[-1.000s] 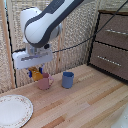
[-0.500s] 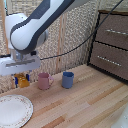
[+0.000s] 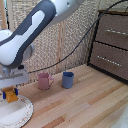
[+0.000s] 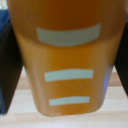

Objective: Caressingly guide your clamp towards the toast. Compassionately possess the toast with your clamp. Gradually tag the toast up from the worktable. Complaisantly, cruise the held-toasty-pillow to your white crockery. Last but notably, liberate the toast onto the shiny white tableware.

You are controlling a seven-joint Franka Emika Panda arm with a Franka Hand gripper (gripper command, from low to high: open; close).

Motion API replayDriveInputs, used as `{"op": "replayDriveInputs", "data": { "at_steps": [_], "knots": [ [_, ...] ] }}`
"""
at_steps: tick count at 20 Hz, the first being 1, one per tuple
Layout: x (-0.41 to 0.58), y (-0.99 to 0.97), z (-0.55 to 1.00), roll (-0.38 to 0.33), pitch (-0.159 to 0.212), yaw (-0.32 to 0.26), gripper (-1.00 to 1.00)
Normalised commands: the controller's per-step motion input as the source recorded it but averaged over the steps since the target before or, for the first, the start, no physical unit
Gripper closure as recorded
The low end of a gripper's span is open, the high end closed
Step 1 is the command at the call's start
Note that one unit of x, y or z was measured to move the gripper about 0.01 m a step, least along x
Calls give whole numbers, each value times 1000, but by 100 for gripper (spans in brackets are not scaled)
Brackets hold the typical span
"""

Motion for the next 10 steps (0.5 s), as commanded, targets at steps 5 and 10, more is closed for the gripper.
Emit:
{"op": "replayDriveInputs", "data": {
  "at_steps": [5,10],
  "knots": [
    [68,158,-395,-217,-60,156,100],
    [230,77,-263,-188,-148,125,100]
  ]
}}
